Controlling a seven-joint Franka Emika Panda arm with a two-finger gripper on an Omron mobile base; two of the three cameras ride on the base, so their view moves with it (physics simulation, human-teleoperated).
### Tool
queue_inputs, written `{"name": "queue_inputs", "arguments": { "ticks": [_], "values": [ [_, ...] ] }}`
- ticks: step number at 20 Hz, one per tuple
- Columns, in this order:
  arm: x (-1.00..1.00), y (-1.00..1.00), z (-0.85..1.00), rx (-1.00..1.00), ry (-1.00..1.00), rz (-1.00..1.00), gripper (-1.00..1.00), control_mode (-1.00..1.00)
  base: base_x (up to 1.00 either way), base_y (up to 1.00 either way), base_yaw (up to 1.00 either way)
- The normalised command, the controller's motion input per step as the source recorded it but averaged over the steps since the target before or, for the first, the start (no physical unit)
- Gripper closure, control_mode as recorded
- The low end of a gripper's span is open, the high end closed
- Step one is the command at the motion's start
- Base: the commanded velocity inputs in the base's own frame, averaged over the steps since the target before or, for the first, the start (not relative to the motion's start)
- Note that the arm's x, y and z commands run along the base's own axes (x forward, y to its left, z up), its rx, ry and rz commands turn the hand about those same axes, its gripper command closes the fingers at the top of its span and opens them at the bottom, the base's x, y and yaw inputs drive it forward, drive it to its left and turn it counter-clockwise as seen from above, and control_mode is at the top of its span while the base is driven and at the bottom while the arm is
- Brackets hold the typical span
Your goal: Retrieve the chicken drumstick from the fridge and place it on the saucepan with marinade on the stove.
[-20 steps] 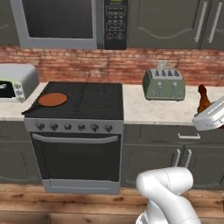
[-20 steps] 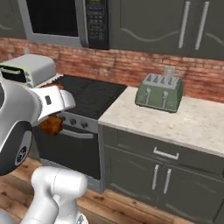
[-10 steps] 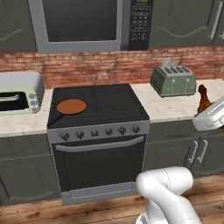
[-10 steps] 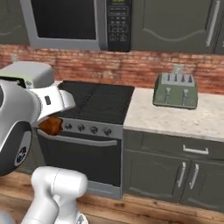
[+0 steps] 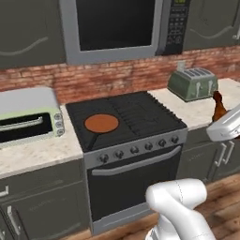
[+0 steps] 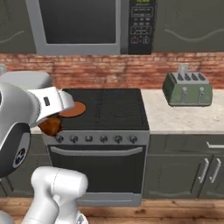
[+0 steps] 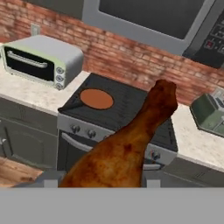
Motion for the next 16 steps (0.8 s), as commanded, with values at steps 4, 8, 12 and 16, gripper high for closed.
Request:
{"name": "queue_inputs", "arguments": {
  "ticks": [4,8,12,16],
  "values": [
    [0.00,0.00,0.00,0.00,0.00,0.00,1.00,1.00,0.67,0.64,-0.22],
    [0.00,0.00,0.00,0.00,0.00,0.00,1.00,1.00,0.67,0.35,-0.04],
    [0.00,0.00,0.00,0.00,0.00,0.00,1.00,1.00,0.12,0.01,0.13],
    [0.00,0.00,0.00,0.00,0.00,0.00,1.00,1.00,-0.01,0.00,0.18]
  ]
}}
